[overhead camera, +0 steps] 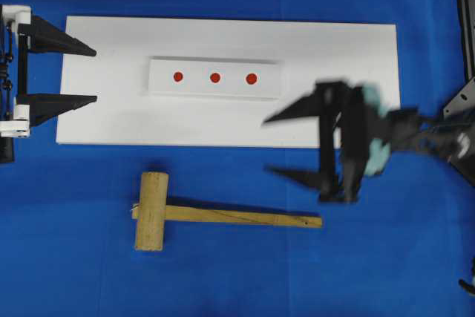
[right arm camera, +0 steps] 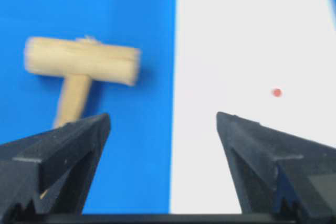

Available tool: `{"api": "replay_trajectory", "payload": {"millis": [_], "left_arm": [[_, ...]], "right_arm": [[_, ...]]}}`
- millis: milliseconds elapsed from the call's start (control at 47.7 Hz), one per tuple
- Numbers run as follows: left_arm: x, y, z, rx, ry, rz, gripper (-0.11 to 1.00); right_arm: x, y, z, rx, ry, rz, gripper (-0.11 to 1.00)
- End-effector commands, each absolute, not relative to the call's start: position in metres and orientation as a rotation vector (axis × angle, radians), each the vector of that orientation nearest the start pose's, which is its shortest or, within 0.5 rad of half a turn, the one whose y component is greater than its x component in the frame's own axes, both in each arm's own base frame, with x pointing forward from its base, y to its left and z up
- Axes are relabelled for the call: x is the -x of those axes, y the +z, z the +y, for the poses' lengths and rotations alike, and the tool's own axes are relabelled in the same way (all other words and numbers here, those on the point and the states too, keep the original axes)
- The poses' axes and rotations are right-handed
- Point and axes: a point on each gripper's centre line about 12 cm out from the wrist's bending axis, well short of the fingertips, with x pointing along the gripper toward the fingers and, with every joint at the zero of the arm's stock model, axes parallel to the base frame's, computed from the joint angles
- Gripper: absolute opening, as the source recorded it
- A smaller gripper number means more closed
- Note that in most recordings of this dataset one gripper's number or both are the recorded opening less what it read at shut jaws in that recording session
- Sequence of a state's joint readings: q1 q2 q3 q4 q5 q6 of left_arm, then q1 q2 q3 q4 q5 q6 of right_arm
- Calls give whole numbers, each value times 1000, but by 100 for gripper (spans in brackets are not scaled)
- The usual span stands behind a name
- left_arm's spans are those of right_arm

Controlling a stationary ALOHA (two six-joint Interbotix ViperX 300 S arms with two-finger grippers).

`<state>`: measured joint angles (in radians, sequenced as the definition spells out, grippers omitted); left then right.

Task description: Hit the mark with a hammer.

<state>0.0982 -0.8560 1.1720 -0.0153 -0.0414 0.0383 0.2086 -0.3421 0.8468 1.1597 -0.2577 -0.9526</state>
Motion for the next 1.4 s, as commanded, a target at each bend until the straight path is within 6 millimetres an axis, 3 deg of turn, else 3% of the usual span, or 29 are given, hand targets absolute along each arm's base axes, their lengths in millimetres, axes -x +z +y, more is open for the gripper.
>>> {"api": "replay_trajectory", "payload": {"millis": [0,336,608,986,1384], "left_arm": [[-212,247,21,-13,96,262,80],[-212,247,21,-16,96,260,80],[-206,244,21,-19,96,258,79],[-186,227,19,-22,95,265,78],[-171,206,16,-76,78,294,77]], "right_arm": [[-306,255,18,-128,-86,348,78],[-242,275,-13,-97,-79,262,78],[-204,251,-20,-95,-108,256,78],[-186,201,-24,-131,-171,360,76],[-179,193,-24,-145,-177,365,68]]}}
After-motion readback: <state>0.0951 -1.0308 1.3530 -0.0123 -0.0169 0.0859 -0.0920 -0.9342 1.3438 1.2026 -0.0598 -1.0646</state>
